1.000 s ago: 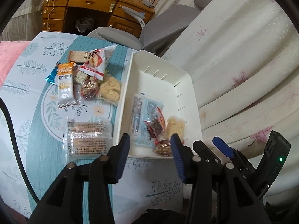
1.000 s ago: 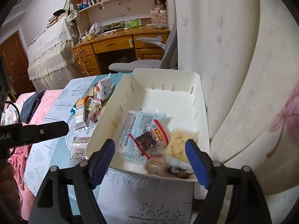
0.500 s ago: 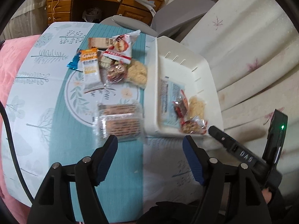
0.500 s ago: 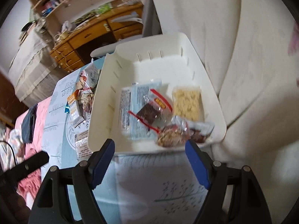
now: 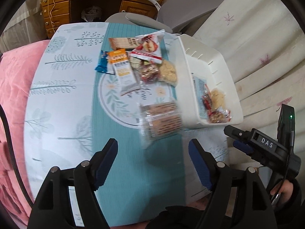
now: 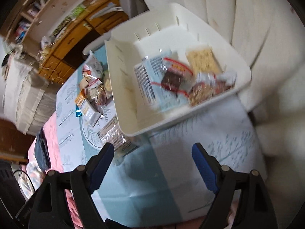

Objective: Organize snacks
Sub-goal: 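Withdraw both grippers from the box toward the OATS bar and clear wafer bag, then grasp the orange OATS bar with the left gripper while the right gripper grasps the clear printed wafer bag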

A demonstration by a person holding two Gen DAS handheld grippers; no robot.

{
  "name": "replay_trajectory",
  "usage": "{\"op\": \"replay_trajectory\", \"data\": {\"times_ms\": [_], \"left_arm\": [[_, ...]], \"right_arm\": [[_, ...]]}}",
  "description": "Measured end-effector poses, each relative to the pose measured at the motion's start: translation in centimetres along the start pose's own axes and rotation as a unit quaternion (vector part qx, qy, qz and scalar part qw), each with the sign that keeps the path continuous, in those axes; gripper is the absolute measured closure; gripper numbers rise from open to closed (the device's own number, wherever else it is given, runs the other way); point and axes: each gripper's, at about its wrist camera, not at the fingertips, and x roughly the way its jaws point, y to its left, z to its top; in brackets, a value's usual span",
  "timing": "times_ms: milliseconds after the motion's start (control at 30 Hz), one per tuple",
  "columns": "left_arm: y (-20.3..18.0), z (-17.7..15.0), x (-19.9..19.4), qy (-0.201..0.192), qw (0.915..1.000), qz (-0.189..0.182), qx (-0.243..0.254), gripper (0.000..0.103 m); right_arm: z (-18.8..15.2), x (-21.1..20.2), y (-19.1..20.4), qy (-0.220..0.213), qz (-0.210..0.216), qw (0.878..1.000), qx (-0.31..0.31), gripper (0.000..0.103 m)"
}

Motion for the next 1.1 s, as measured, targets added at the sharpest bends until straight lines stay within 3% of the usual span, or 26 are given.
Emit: {"op": "replay_trajectory", "data": {"times_ms": [200, 467, 833, 1100], "left_arm": [[3.3, 1.5, -0.4, 0.016, 0.9992, 0.010, 0.035, 0.024], [6.2, 4.9, 0.5, 0.037, 0.9954, 0.027, 0.085, 0.019], [7.7, 9.6, 4.2, 0.066, 0.9924, 0.041, 0.096, 0.013], [7.4, 12.0, 7.5, 0.084, 0.9913, 0.044, 0.092, 0.013]], "right_arm": [[-1.7, 1.7, 2.0, 0.030, -0.022, 0.998, 0.058, 0.018], [-3.2, 4.4, 4.5, 0.065, -0.013, 0.987, 0.149, 0.018], [-4.1, 9.1, 5.7, 0.117, -0.004, 0.951, 0.286, 0.018], [-3.5, 10.7, 5.7, 0.095, 0.003, 0.930, 0.354, 0.018]]}}
